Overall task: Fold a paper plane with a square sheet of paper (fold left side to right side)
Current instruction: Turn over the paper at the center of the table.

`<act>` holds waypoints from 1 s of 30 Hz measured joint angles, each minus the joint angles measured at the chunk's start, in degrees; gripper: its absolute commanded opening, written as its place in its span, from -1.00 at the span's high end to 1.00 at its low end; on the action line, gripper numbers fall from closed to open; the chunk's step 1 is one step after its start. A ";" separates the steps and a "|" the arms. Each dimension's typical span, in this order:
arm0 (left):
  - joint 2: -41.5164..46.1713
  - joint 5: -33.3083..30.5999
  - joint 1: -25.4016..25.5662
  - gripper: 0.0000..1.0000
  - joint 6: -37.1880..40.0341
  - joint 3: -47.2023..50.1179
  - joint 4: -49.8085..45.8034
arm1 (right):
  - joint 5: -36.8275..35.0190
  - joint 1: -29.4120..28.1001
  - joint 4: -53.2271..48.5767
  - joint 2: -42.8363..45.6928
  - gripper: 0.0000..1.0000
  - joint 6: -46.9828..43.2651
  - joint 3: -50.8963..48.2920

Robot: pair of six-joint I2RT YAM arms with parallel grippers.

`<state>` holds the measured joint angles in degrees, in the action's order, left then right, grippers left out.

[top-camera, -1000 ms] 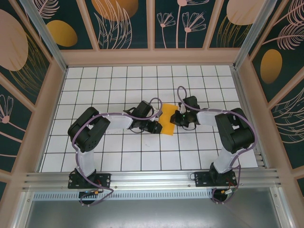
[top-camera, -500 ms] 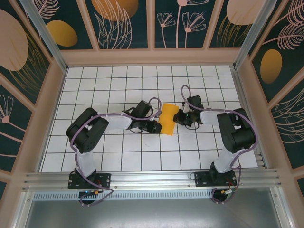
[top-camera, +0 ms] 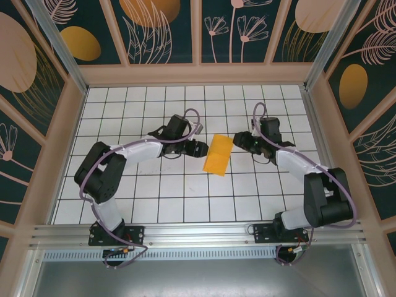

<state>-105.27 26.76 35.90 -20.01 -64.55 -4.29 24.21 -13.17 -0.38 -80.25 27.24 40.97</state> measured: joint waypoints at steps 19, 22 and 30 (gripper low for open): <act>-10.23 7.61 0.11 0.85 0.48 -4.85 1.11 | 3.56 0.11 0.50 0.04 0.09 0.11 -4.26; -10.19 5.20 0.11 0.94 0.28 -4.83 1.09 | 4.46 0.09 1.42 -0.31 0.07 0.52 -4.37; -7.23 0.98 0.09 0.91 -0.44 -3.34 1.46 | 8.24 -1.16 7.26 -4.24 0.04 3.34 -4.87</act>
<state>-112.51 27.75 35.99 -20.45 -67.90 -2.83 32.45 -14.33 6.87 -84.49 30.59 36.10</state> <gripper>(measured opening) 0.056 0.479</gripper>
